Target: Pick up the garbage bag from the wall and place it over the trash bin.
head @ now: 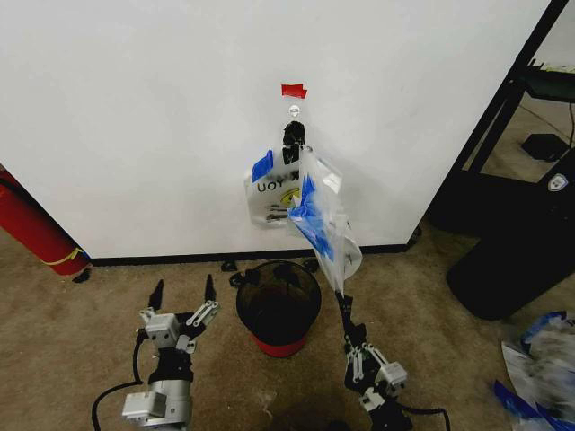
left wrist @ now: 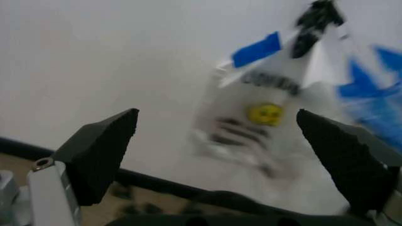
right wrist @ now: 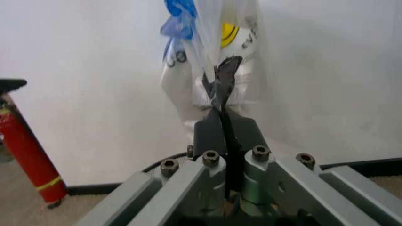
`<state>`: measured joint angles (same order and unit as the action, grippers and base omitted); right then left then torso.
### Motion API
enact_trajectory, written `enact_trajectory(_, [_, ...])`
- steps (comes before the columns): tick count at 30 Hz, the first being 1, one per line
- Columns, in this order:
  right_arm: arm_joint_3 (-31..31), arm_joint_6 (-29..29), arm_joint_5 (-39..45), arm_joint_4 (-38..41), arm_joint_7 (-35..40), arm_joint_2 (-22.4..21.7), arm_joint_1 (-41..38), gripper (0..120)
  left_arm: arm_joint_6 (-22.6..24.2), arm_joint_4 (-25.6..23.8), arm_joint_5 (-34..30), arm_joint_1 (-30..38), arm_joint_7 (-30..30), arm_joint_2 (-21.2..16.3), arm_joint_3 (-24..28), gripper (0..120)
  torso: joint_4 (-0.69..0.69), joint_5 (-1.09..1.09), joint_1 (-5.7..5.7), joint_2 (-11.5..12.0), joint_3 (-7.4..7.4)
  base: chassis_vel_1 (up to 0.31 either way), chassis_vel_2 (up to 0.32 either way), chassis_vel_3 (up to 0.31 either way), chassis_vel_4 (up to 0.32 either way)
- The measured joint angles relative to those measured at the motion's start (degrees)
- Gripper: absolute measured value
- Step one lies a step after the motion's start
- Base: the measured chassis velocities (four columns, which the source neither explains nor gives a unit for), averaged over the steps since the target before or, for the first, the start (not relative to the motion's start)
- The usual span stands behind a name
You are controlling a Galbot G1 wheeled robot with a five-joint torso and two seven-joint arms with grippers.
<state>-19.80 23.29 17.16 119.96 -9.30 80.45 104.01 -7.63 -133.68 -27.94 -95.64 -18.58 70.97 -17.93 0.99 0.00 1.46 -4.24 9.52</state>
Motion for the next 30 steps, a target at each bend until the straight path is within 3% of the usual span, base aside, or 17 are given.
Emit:
enact_trajectory(1, [0.0,-1.6,1.0,0.2,0.6,-0.3,-1.5,0,2.1,-1.4,-5.1,1.6,-0.3,-1.2,0.5,99,0.01,0.00,0.00,0.0,0.00,0.000,0.000,0.000,0.000])
enact_trajectory(4, [1.0,-5.4,4.2,0.9,2.3,-1.0,-5.5,0,4.3,-3.1,-10.0,3.8,-0.7,-2.9,0.9,99,-0.01,0.00,0.00,0.0,0.00,0.000,0.000,0.000,0.000])
enact_trajectory(8, [2.3,-10.6,9.1,1.2,5.2,-1.9,-12.7,0,7.0,-4.4,-15.1,8.1,-2.0,-5.4,1.7,99,-0.04,0.00,0.00,0.0,0.01,0.000,0.000,0.000,0.000])
enact_trajectory(14, [3.0,-13.3,12.0,-2.0,6.8,-3.1,-19.6,0,9.1,-4.2,-20.0,12.2,-2.7,-9.0,3.1,99,0.01,-0.01,0.00,0.0,0.01,0.000,0.000,0.000,0.000])
enact_trajectory(16, [4.6,-14.3,13.0,-3.9,7.4,-3.6,-23.1,0,9.5,-3.4,-20.4,13.8,-2.8,-10.6,4.0,99,-0.07,0.01,0.01,0.0,0.01,0.000,0.000,0.000,0.000])
enact_trajectory(20, [5.4,-14.9,13.1,-5.1,7.7,-3.5,-24.6,0,11.7,0.0,-20.4,20.2,-3.5,-12.8,8.6,99,0.02,0.00,0.01,0.0,0.01,0.000,0.000,0.000,0.000])
enact_trajectory(23, [5.5,-14.9,12.7,-5.3,7.7,-3.2,-24.4,0,13.3,3.5,-20.7,25.6,-4.1,-13.6,12.6,98,0.00,0.00,0.00,0.0,0.01,0.000,0.000,0.000,0.000])
enact_trajectory(27, [5.0,-14.7,12.0,-5.3,7.6,-2.9,-23.4,0,14.5,9.4,-22.0,35.1,-5.5,-13.6,17.9,98,0.02,-0.01,0.01,0.0,0.01,0.000,0.000,0.000,0.000])
enact_trajectory(30, [4.6,-14.5,11.7,-5.2,7.5,-2.8,-22.9,0,15.3,10.7,-23.6,38.5,-6.3,-12.9,19.2,98,0.01,0.00,0.01,0.0,0.01,0.000,0.000,0.000,0.000])
